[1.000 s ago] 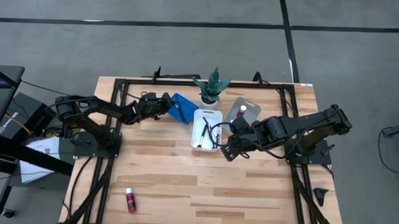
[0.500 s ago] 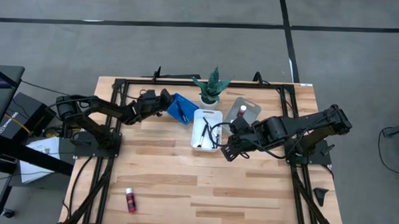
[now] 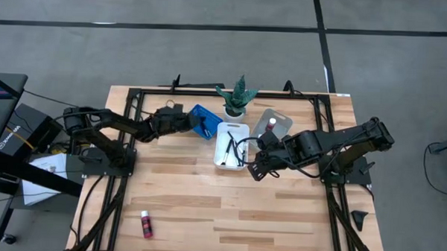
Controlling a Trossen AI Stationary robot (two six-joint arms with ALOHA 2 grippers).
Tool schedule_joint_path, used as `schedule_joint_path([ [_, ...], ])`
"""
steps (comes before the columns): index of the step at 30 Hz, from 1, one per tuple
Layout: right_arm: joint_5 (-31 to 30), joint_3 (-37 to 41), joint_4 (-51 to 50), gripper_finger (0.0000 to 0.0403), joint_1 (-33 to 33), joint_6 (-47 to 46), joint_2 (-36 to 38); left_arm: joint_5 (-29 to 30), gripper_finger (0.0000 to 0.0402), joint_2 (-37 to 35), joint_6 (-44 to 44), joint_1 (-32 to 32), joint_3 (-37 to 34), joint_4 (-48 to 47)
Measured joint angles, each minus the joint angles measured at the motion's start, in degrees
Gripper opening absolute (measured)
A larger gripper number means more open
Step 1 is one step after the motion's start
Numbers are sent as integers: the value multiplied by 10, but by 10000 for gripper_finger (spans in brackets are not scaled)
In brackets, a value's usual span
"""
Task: Pick & Place Paint Supplies
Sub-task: Adjust the small gold paint brush in the blue bin
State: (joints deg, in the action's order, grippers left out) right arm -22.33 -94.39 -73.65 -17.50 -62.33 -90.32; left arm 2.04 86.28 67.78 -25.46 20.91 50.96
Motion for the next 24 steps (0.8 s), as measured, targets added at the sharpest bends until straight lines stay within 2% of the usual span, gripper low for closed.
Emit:
schedule_joint_path([
  [4,0,0,4,170,0,7,0,13,55,0,-14,41,0,-7],
  [9,0,0,10,170,-2,10,0,92,6,0,-16,98,1,-15],
  [12,0,0,10,170,-2,10,0,129,3,0,-16,124,20,-80],
  [15,0,0,10,170,-2,15,0,138,1,0,-27,137,54,-154],
  [19,1,0,10,170,-2,19,0,148,1,0,-43,136,97,-219],
  [24,2,0,10,170,-2,24,0,151,0,0,-48,126,144,-343],
])
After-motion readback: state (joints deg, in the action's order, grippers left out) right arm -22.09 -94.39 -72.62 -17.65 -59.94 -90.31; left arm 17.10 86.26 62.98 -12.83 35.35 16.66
